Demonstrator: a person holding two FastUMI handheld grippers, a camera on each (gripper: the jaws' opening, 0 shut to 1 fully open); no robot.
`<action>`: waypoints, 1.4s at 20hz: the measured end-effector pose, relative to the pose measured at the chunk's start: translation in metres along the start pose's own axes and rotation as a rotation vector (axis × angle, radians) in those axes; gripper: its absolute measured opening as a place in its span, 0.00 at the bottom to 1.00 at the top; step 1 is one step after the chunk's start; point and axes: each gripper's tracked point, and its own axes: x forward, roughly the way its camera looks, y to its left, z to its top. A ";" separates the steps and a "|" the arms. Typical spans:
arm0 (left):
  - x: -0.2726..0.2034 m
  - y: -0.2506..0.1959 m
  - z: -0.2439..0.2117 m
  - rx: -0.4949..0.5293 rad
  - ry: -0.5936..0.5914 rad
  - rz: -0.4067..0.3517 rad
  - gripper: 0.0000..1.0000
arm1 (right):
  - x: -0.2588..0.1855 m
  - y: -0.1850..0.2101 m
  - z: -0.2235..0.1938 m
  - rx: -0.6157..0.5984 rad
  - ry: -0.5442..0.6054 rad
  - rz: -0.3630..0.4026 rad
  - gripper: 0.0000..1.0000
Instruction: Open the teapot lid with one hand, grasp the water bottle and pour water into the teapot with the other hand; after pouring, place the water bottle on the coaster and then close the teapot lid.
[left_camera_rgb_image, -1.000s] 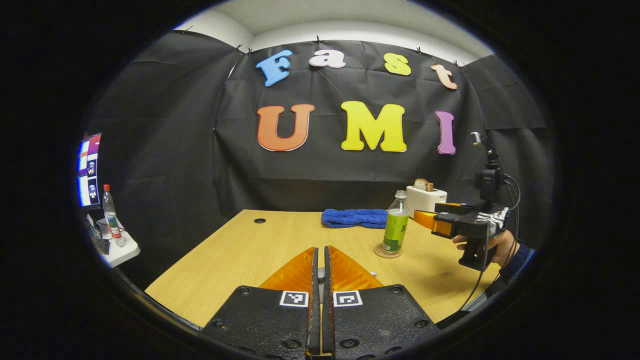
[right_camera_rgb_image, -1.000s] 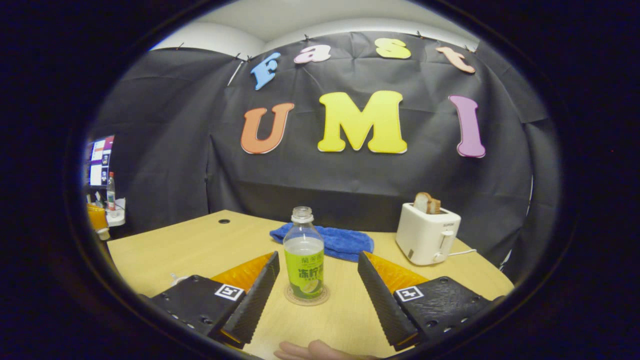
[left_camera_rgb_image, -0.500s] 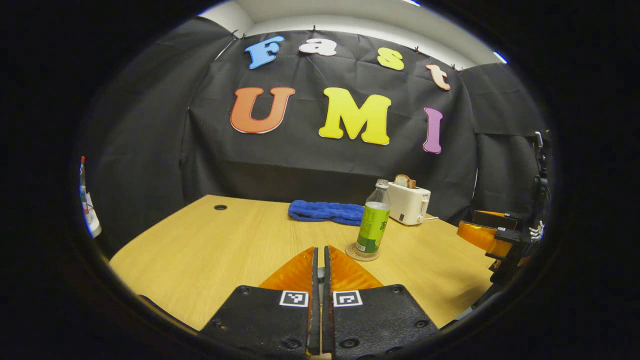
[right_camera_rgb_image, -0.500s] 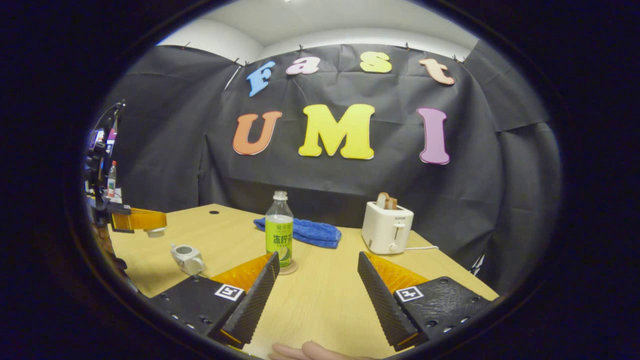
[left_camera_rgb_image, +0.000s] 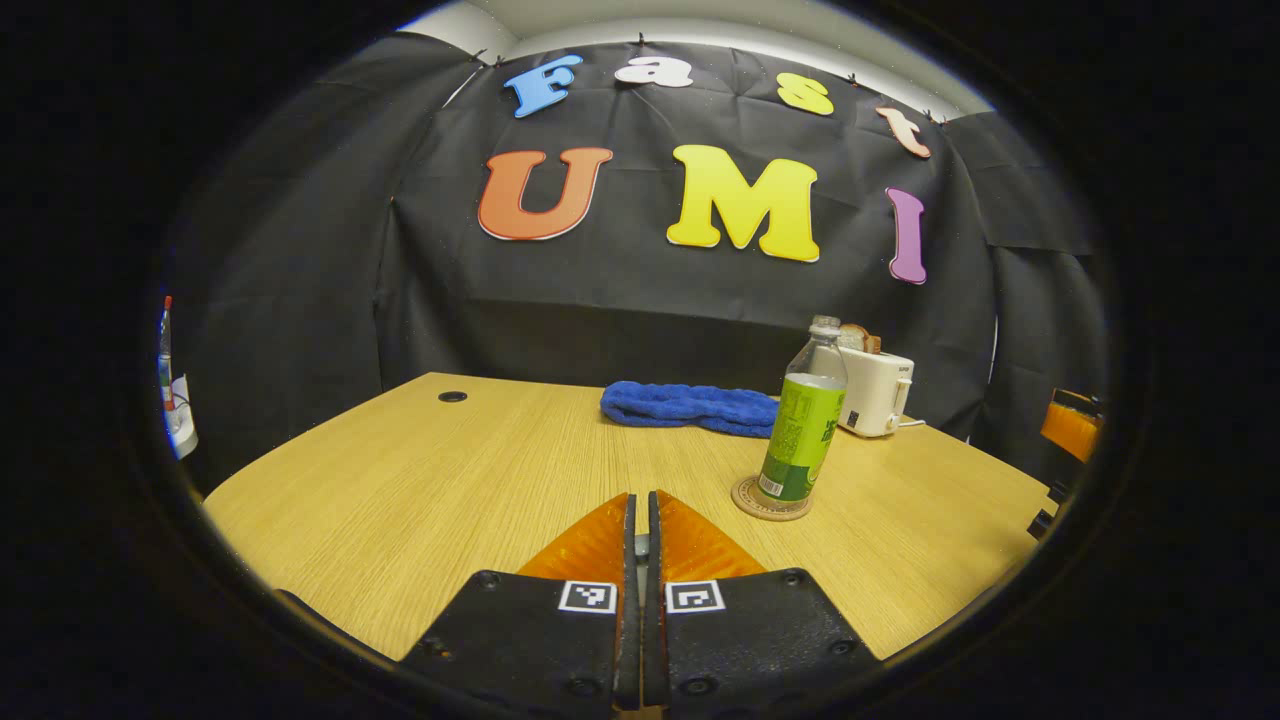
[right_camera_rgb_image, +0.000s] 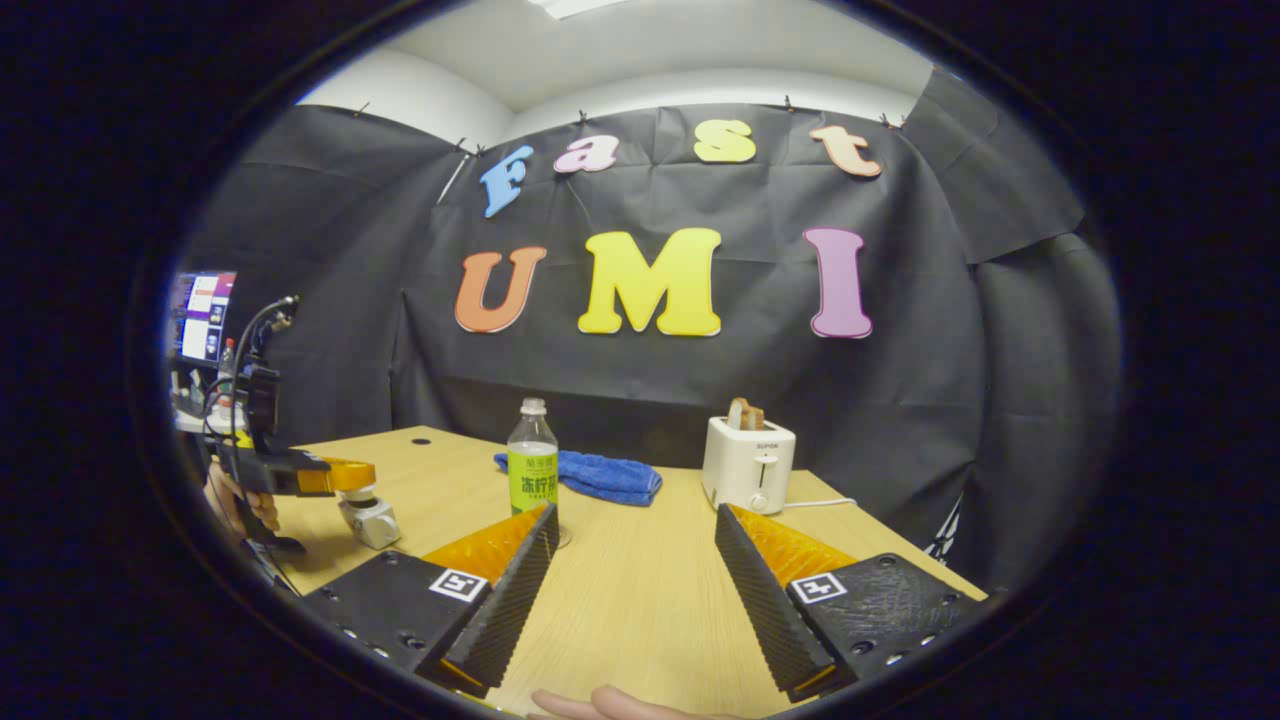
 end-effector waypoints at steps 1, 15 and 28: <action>0.002 0.001 -0.003 -0.004 0.002 0.006 0.04 | -0.001 -0.002 -0.001 -0.006 -0.004 -0.003 0.94; 0.003 -0.004 -0.012 0.145 -0.017 0.042 0.08 | 0.006 -0.003 -0.017 -0.009 0.041 -0.001 0.94; -0.068 -0.028 0.074 0.144 -0.132 0.071 0.71 | -0.026 -0.003 0.026 -0.007 -0.001 -0.052 0.94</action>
